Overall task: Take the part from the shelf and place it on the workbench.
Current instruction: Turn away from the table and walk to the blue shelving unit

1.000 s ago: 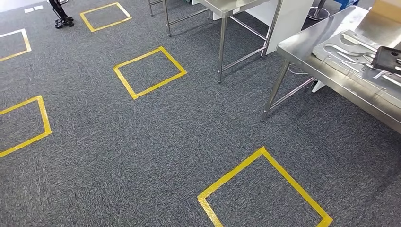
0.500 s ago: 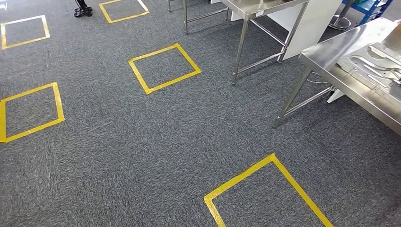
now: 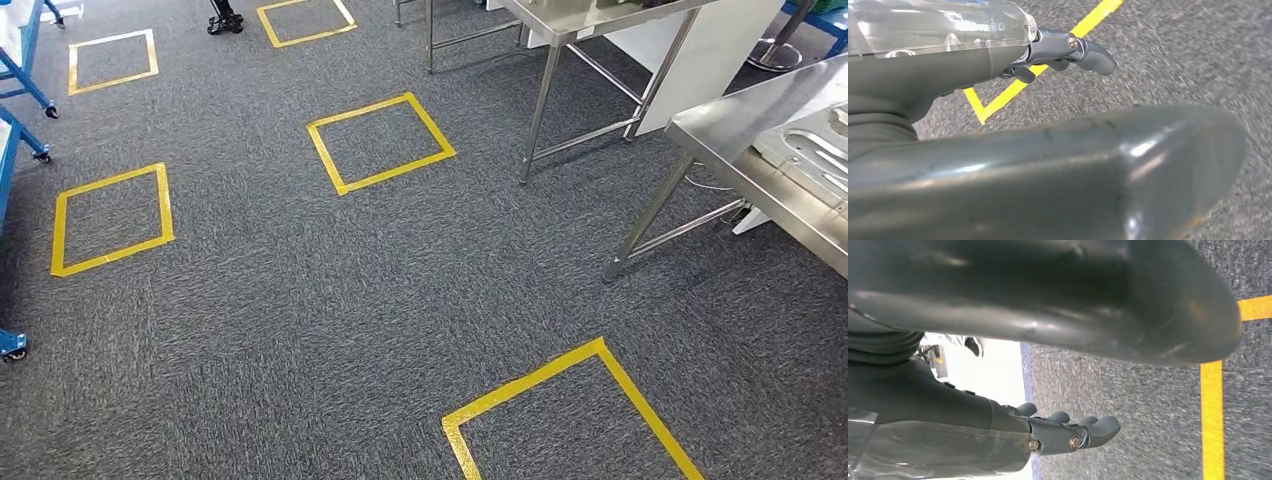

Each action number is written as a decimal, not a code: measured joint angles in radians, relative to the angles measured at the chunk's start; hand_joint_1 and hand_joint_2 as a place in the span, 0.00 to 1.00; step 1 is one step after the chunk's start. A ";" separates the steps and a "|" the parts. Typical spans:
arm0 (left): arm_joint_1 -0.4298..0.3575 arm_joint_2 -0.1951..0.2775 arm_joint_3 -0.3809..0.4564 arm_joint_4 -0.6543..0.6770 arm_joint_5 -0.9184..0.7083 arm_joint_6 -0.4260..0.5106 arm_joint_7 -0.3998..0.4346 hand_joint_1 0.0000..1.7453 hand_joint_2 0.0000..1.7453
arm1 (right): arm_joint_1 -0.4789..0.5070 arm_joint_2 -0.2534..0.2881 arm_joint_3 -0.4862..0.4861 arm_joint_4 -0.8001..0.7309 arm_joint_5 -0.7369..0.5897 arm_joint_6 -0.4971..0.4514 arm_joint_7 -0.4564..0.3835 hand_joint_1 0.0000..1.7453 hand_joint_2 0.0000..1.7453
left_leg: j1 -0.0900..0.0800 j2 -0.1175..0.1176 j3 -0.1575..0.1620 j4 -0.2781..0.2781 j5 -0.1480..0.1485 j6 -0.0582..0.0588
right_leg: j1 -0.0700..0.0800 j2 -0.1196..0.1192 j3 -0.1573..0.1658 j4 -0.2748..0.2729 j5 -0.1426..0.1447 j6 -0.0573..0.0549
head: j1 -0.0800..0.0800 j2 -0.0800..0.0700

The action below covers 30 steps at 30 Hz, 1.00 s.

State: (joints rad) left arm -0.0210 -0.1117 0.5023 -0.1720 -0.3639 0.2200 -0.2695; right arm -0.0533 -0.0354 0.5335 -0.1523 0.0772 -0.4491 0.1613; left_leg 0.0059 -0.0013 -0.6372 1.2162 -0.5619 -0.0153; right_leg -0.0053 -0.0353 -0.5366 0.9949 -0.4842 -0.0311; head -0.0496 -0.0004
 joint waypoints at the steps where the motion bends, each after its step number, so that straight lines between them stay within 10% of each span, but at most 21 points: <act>1: 0.000 0.000 0.001 0.000 0.001 0.001 0.001 0.00 0.00 | -0.001 0.000 0.002 0.000 0.001 0.000 0.003 0.00 0.00 | -0.001 0.013 0.041 -0.079 0.036 0.004 | 0.001 -0.006 0.003 0.000 -0.002 0.002 | 0.000 0.000; 3: -0.003 0.001 0.003 0.000 0.001 0.002 0.004 0.00 0.00 | -0.001 0.001 0.005 0.000 0.001 0.000 0.009 0.00 0.00 | -0.007 0.035 0.098 -0.196 0.076 0.015 | 0.004 -0.015 0.006 0.003 -0.006 0.011 | 0.000 0.000; 8: 0.002 0.002 0.007 0.000 -0.002 0.004 0.018 0.00 0.00 | -0.005 0.002 0.009 0.000 0.000 0.001 0.027 0.00 0.00 | -0.008 0.018 0.110 -0.233 0.089 0.040 | 0.002 -0.015 0.002 0.029 -0.031 0.036 | 0.000 0.000; 13: 0.000 0.003 0.013 0.000 -0.002 0.011 0.025 0.00 0.00 | -0.001 0.002 0.011 0.000 0.003 0.008 0.037 0.00 0.00 | -0.007 -0.011 0.107 -0.236 0.097 0.051 | -0.007 0.030 -0.130 0.300 -0.155 0.049 | 0.001 0.000; 18: 0.000 0.000 0.016 0.000 -0.002 0.010 0.021 0.00 0.00 | 0.002 0.002 0.016 0.000 0.011 0.009 0.034 0.00 0.00 | -0.008 -0.047 0.106 -0.222 0.088 0.036 | -0.011 0.063 -0.026 0.052 -0.009 0.043 | 0.001 0.000; 23: 0.000 -0.003 0.016 0.000 -0.006 0.010 0.021 0.00 0.00 | -0.001 0.003 0.019 0.000 0.012 0.002 0.025 0.00 0.00 | -0.005 -0.048 0.093 -0.203 0.072 0.010 | -0.008 0.052 -0.011 0.013 -0.001 0.016 | 0.001 0.000; 28: -0.002 -0.006 0.016 0.000 -0.013 0.011 0.026 0.00 0.00 | 0.003 0.003 0.020 0.000 0.010 -0.001 0.023 0.00 0.00 | 0.000 -0.008 -0.035 0.076 -0.062 -0.004 | -0.003 0.017 -0.009 0.010 -0.003 -0.002 | 0.001 0.000; 30: 0.000 -0.006 0.016 0.000 -0.014 0.012 0.028 0.00 0.00 | 0.003 0.003 0.020 0.000 0.010 -0.002 0.020 0.00 0.00 | 0.001 -0.005 -0.026 0.057 -0.030 -0.003 | 0.000 0.006 -0.006 0.010 -0.005 -0.002 | 0.001 0.000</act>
State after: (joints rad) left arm -0.0206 -0.1179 0.5180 -0.1720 -0.3776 0.2321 -0.2416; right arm -0.0504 -0.0325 0.5531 -0.1522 0.0870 -0.4512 0.1813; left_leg 0.0066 -0.0060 -0.6632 1.2735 -0.5915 -0.0179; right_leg -0.0056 -0.0295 -0.5429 1.0053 -0.4888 -0.0330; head -0.0488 -0.0004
